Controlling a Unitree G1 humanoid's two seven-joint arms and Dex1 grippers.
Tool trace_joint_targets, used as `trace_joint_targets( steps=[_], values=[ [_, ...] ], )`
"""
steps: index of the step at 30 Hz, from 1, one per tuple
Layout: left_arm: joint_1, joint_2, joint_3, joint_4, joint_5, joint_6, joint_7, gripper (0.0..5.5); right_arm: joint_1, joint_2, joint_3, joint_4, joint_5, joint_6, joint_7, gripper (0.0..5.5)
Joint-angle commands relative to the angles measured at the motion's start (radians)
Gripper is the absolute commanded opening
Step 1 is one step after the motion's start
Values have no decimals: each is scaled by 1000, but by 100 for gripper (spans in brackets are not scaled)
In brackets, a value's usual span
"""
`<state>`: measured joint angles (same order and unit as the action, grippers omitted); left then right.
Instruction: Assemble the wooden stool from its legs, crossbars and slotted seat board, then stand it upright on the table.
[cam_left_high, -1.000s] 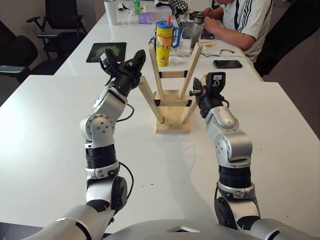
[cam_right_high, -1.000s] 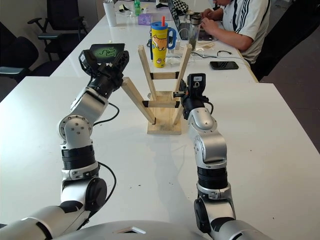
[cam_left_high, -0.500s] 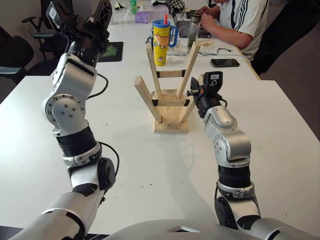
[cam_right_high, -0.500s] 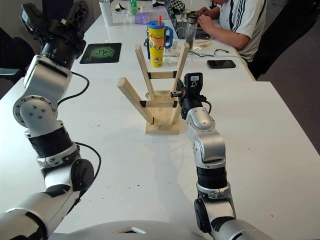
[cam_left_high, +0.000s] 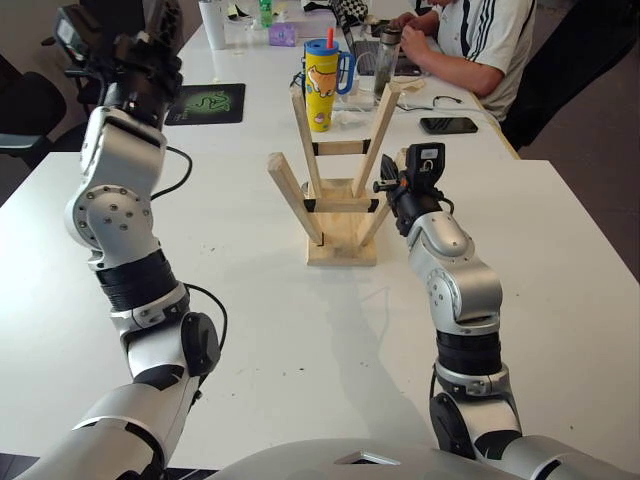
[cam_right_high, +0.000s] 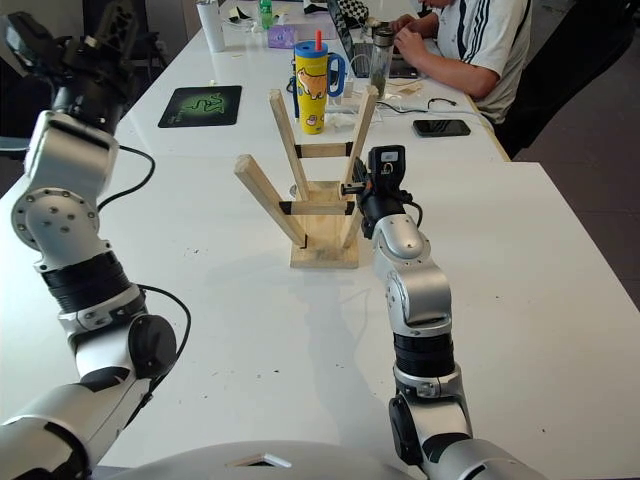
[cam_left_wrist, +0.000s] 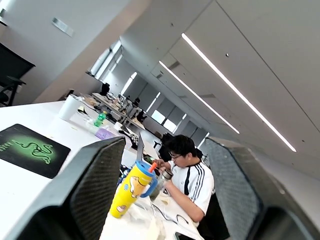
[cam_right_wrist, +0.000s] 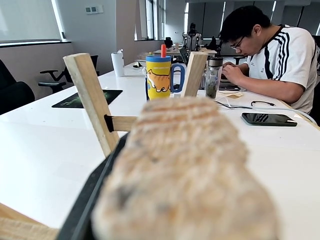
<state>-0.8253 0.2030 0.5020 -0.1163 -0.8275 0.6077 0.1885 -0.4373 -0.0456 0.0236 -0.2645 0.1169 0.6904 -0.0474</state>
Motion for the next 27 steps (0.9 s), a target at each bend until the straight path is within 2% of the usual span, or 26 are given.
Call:
trace_joint_targets(
  steps=[1,4,7,9,11,18,27],
  values=[
    [44,-63,-21,30,-24,12,20,296,94,-27,39,89,-23,97,27,107],
    [124,-174,-119,48,-14,38,14,296,95,-29,39,86,-18,97,24,107],
    [231,-359,-307,103,20,68,-9,296,89,-31,40,92,-13,97,28,107],
    [250,-428,-401,133,60,58,-34,296,89,-30,43,92,-11,98,27,110],
    [219,-446,-406,151,75,30,-40,296,89,-32,47,96,-9,99,28,111],
    [150,-375,-332,181,76,-14,-37,296,103,-36,53,105,-4,103,30,112],
    [136,-327,-308,97,74,-23,-23,296,99,-38,42,100,-12,90,15,112]
  ],
)
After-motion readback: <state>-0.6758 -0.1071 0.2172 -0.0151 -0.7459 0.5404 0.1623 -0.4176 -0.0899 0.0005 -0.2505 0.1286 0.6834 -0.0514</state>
